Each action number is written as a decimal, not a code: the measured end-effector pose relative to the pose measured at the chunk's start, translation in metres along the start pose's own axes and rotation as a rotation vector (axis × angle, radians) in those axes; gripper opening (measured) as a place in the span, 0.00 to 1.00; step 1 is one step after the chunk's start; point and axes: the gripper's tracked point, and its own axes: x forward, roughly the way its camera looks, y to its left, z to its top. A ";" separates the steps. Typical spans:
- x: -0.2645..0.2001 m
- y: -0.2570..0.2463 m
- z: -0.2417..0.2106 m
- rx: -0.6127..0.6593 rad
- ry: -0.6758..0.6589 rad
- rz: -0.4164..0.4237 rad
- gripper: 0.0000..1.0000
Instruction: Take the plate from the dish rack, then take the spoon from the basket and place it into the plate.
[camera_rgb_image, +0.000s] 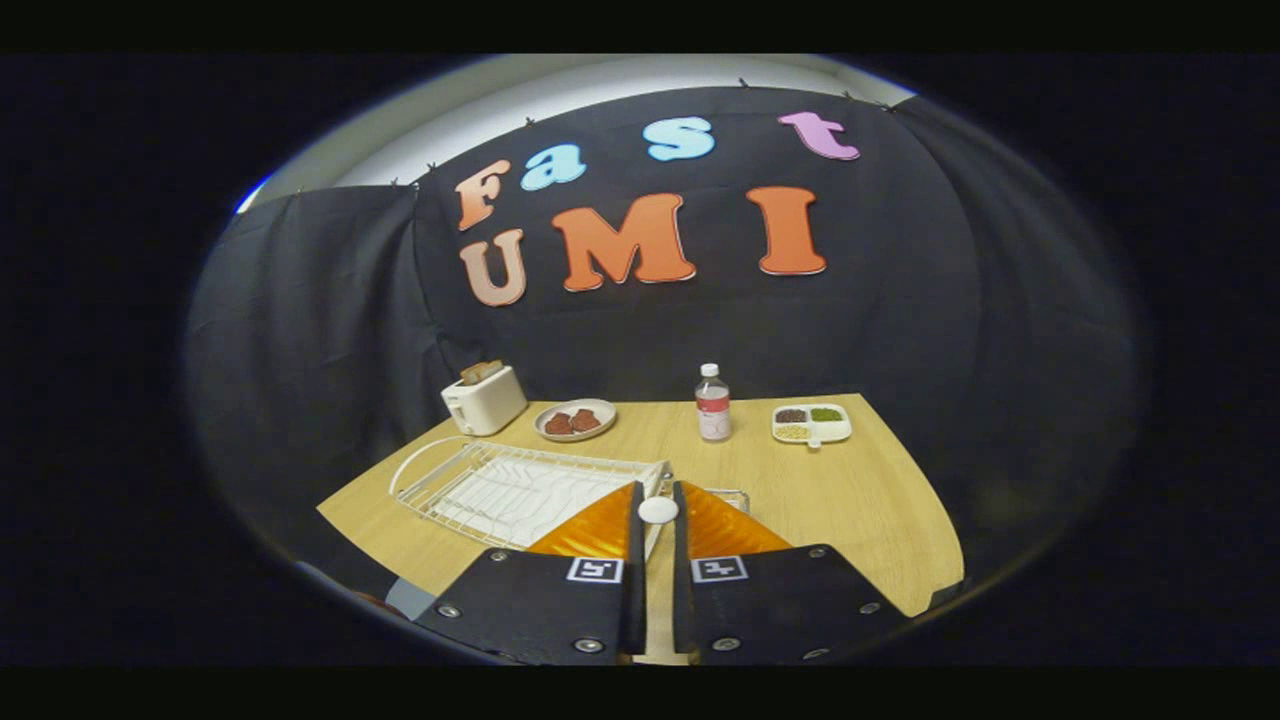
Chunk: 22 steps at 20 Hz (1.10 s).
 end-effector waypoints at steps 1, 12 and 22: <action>-0.004 0.008 -0.004 0.007 0.011 0.023 0.10; -0.016 0.084 -0.055 0.070 0.143 0.217 0.11; 0.011 0.117 -0.129 0.024 0.290 0.249 0.11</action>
